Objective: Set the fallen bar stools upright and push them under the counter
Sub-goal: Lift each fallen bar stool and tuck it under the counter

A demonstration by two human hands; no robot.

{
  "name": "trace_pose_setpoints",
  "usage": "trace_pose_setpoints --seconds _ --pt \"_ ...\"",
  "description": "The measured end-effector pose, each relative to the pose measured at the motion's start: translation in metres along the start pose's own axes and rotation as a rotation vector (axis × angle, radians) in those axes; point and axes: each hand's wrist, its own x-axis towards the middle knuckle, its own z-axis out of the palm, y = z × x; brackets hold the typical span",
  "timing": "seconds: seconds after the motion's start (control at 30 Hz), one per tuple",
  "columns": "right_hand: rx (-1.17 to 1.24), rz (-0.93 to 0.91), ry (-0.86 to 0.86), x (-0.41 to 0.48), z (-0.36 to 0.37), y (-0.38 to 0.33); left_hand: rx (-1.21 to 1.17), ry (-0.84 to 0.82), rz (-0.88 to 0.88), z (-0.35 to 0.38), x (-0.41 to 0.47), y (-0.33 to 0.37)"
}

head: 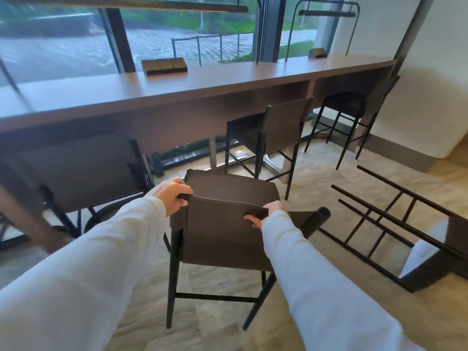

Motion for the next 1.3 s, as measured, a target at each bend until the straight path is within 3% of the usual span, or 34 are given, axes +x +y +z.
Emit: trace_pose_setpoints --seconds 0.1,0.43,0.6,0.97,1.17,1.3 --pt "0.024 0.035 0.073 -0.004 0.016 -0.003 -0.007 0.024 -0.024 -0.003 0.0 -0.019" --pt "-0.037 -0.01 0.076 -0.015 0.075 0.052 -0.092 0.083 -0.199 -0.006 -0.024 -0.087" --pt "-0.012 -0.013 0.083 -0.014 0.092 0.08 -0.041 0.014 -0.347 -0.013 -0.035 -0.102" --pt "-0.031 -0.047 0.131 0.0 0.094 0.112 0.015 -0.086 -0.356 -0.009 -0.057 -0.113" --pt "-0.112 -0.06 0.119 -0.004 0.077 0.127 -0.133 -0.006 -0.476 0.008 -0.078 -0.115" --pt "-0.138 -0.078 0.077 -0.01 0.066 0.133 -0.231 0.093 -0.434 0.022 -0.092 -0.12"
